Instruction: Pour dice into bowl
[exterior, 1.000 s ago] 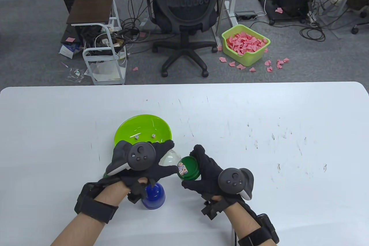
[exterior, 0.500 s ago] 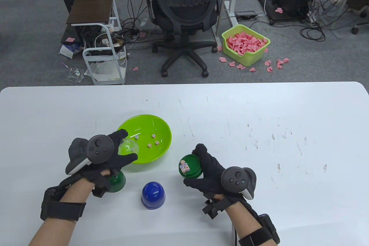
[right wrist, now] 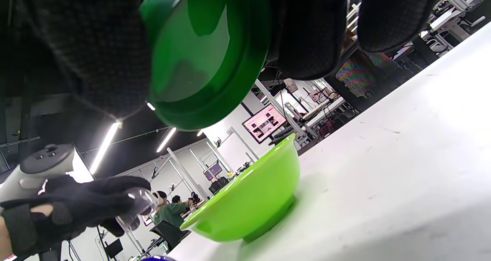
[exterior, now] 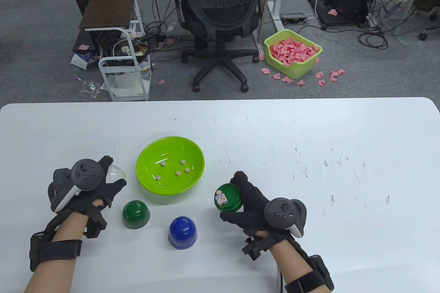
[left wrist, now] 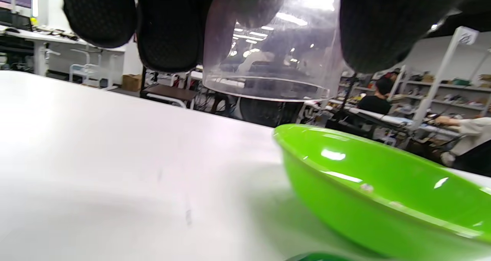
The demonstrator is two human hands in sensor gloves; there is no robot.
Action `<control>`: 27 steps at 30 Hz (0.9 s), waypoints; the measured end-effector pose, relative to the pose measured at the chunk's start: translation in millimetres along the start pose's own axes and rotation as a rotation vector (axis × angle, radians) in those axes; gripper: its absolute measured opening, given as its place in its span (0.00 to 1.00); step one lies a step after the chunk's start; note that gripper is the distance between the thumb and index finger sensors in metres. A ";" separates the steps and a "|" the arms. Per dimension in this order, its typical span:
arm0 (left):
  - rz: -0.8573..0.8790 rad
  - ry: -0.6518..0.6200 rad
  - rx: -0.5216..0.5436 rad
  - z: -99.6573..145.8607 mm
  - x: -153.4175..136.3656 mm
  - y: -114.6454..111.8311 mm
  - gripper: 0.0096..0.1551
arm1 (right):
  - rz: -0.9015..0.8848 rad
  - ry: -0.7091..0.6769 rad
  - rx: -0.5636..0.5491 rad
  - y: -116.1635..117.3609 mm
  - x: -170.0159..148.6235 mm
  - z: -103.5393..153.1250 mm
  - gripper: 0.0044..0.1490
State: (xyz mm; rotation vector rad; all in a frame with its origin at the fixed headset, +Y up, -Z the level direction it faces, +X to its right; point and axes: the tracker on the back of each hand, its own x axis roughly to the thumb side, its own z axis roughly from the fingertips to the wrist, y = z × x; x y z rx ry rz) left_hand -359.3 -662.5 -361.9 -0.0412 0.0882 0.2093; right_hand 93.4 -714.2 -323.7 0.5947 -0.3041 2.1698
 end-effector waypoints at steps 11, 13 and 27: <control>-0.034 0.113 -0.115 -8.7 -29.9 -41.8 0.51 | 0.005 0.007 0.009 -0.7 -1.2 -0.5 0.69; -0.053 0.120 -0.138 -10.0 -32.2 -49.6 0.52 | 0.005 0.009 0.009 -1.0 -1.3 -0.5 0.70; -0.061 0.137 -0.200 -9.1 -43.4 -82.3 0.54 | 0.005 0.024 -0.002 -3.1 -3.2 -0.9 0.69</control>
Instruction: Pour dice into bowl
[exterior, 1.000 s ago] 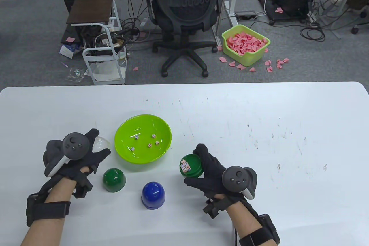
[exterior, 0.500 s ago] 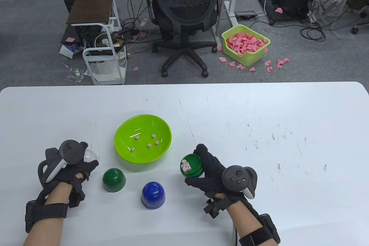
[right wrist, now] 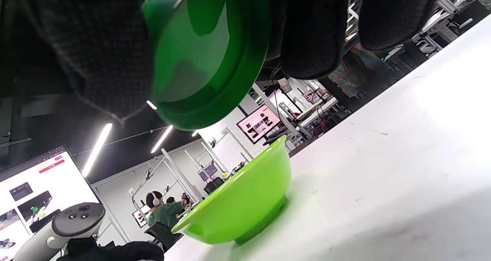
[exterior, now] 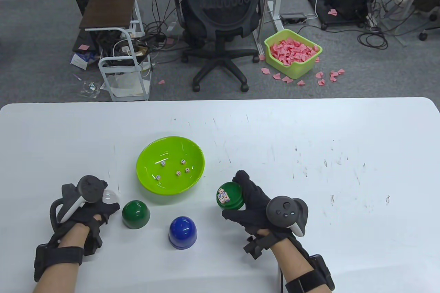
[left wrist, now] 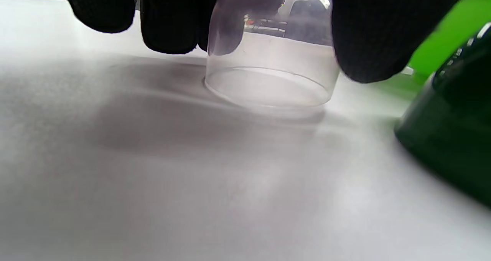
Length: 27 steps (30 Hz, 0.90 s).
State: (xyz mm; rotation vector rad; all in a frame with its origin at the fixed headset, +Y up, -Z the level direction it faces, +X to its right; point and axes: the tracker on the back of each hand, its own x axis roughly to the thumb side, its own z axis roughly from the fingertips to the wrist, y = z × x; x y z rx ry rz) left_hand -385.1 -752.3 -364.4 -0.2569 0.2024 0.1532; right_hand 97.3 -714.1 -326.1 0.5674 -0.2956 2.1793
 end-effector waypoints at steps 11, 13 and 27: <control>0.124 -0.042 0.080 12.8 6.3 15.0 0.60 | -0.026 0.017 -0.041 -7.5 1.9 -2.7 0.68; 0.176 -0.091 0.129 19.1 12.5 23.9 0.59 | -0.044 0.031 -0.047 -8.8 2.4 -4.7 0.69; 0.423 -0.399 0.223 51.3 65.8 36.8 0.59 | -0.059 0.162 -0.053 3.8 2.2 -26.0 0.67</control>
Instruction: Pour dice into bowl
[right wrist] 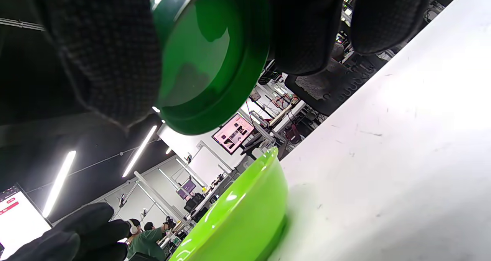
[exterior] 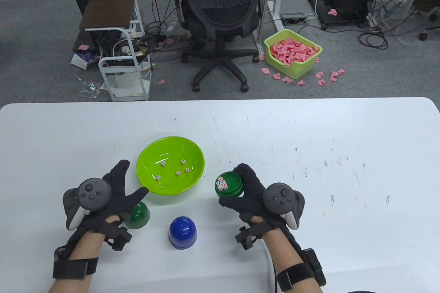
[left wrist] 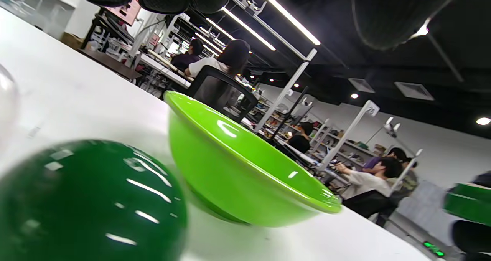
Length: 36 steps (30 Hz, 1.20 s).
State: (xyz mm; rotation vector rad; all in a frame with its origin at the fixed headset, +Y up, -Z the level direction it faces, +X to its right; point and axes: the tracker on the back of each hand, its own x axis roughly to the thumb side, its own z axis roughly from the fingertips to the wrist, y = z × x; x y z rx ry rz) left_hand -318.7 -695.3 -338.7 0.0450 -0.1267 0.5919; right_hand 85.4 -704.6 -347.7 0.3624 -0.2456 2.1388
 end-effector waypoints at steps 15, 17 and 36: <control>0.049 -0.043 0.016 1.9 0.2 -13.7 0.58 | 0.097 -0.018 0.063 40.1 28.3 -54.4 0.64; 0.057 -0.042 0.015 1.8 -0.7 -13.8 0.58 | 0.131 -0.026 0.087 45.1 31.8 -62.0 0.64; 0.078 -0.032 -0.001 -1.2 -6.1 -19.7 0.58 | 0.576 -0.093 0.371 104.0 57.6 -117.7 0.61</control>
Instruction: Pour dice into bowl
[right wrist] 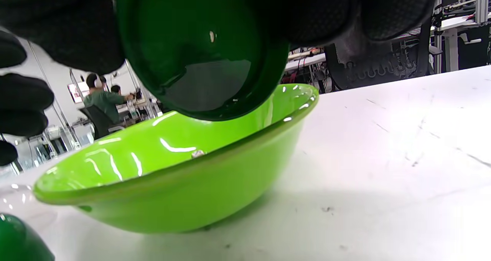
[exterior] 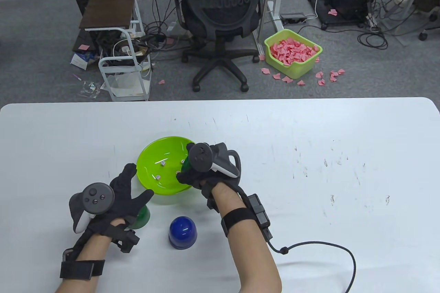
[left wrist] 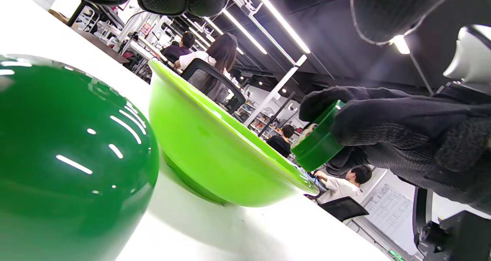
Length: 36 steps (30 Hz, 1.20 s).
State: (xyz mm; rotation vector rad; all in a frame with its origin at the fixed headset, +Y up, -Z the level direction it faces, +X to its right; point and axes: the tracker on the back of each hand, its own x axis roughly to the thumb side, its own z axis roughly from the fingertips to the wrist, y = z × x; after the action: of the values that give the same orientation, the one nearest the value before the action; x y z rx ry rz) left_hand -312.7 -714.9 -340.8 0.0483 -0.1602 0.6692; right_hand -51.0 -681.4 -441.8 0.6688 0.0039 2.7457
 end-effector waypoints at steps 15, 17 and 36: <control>-0.003 0.006 0.000 0.2 -1.0 1.0 0.58 | 0.128 -0.008 0.022 3.0 7.0 -6.7 0.61; 0.000 0.008 0.001 0.2 -1.4 1.3 0.58 | 0.081 -0.015 -0.023 -0.6 2.9 -1.2 0.61; 0.000 0.047 0.034 2.6 -14.3 9.5 0.58 | -0.490 -0.003 -0.381 -12.3 -46.2 96.7 0.61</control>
State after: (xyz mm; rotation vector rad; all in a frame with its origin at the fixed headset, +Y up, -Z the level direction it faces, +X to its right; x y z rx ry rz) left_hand -329.9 -716.5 -340.7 0.0645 -0.1033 0.6725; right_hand 35.0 -690.6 -377.3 0.4858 -0.3060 2.1897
